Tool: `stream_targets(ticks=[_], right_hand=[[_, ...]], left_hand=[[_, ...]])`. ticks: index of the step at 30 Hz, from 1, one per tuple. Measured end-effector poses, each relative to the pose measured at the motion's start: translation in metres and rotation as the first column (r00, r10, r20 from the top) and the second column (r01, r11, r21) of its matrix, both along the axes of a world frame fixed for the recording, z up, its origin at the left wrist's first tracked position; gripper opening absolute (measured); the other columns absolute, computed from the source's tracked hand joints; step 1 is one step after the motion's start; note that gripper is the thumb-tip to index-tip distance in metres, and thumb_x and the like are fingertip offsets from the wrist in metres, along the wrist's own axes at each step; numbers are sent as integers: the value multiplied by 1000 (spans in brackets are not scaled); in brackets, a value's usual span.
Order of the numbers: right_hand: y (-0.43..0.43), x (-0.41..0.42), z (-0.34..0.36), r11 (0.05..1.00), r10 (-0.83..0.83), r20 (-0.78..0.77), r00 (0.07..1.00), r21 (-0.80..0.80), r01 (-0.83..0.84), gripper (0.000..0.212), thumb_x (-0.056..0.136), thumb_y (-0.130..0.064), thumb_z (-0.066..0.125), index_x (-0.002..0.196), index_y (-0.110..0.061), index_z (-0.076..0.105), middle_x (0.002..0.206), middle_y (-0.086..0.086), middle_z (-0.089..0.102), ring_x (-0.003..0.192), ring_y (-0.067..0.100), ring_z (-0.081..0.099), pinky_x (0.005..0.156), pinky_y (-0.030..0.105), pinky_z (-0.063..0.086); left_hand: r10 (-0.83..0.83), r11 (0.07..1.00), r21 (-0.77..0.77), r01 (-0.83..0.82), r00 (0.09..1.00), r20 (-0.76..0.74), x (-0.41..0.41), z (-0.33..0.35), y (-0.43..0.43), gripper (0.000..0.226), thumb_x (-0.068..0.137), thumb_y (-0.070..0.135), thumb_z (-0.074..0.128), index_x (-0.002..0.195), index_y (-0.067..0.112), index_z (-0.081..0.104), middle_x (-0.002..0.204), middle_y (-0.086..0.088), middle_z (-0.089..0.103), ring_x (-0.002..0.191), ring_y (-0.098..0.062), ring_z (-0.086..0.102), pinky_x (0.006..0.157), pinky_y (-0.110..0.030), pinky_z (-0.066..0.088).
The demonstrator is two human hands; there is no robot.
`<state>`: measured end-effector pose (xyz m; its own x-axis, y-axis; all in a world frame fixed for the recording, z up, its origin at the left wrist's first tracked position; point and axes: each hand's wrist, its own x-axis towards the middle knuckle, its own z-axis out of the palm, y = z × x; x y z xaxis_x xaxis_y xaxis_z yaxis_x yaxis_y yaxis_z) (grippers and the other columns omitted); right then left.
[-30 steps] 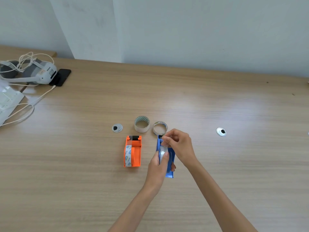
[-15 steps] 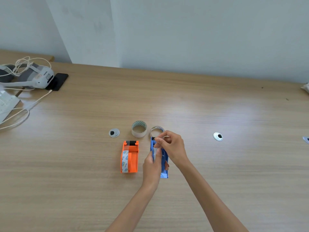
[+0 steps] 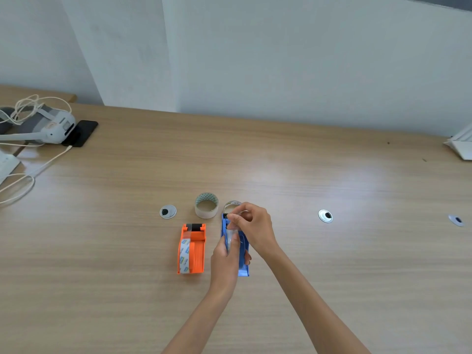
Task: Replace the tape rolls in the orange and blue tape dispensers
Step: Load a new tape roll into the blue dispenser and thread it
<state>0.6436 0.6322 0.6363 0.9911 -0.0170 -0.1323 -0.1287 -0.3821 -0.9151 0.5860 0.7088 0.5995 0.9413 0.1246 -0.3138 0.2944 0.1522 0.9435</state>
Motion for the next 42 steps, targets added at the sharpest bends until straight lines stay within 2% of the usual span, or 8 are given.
stream_targets(ticks=[7,13,17,21,27,30,37,42], right_hand=[[2,4,2,999,2,-5,1000,45,-2,6,85,-8,66,80,-6,64,60,3,68,57,14,69,61,25,58],[-1,11,7,999,-19,-16,1000,43,20,11,88,-6,63,78,-9,60,60,3,66,40,10,60,46,21,54],[0,13,12,997,-22,-17,1000,72,23,8,89,-8,62,82,-7,60,58,1,66,40,10,61,47,21,54],[4,11,24,991,77,-5,997,113,-76,7,90,-7,62,84,-5,58,62,8,66,42,10,63,46,19,52],[0,17,31,985,123,13,992,119,-124,8,89,-10,63,86,-4,60,67,13,70,56,33,69,60,39,61],[-5,25,35,989,48,21,999,142,-50,6,90,-6,61,86,-3,59,66,13,68,49,22,68,53,32,59],[-11,37,38,995,11,30,999,98,-14,7,89,-6,62,83,-6,60,65,9,70,42,21,64,50,25,56],[-11,40,34,990,-81,18,997,119,78,5,91,-8,60,89,-4,59,65,8,70,40,21,63,49,27,57]], left_hand=[[-12,1000,4,12,1000,17,-4,-2,2,22,100,28,39,89,17,56,57,-6,61,52,-16,57,55,-24,48],[-93,996,-9,94,995,28,-8,-2,2,19,99,18,38,104,11,55,70,-10,62,61,-13,60,64,-26,51],[-133,991,-26,134,991,14,-9,3,1,17,96,11,41,107,6,54,77,-12,62,65,-12,61,58,-14,50],[-66,997,-28,67,998,24,-4,5,3,23,96,32,48,100,12,57,65,-7,62,60,-18,59,62,-25,50],[25,999,32,-27,999,42,-5,14,2,34,97,40,41,82,14,57,55,-6,60,46,-10,53,45,-10,41],[-1,999,48,-3,997,79,-10,15,1,31,98,35,41,81,13,55,58,-7,61,52,-12,56,51,-13,44],[-103,995,14,102,990,100,-16,21,0,23,99,18,37,95,4,54,67,-8,62,61,-7,58,59,-11,46],[-143,990,2,144,985,95,-17,24,4,19,99,15,37,101,9,55,74,-5,65,68,-5,61,67,-16,50]])
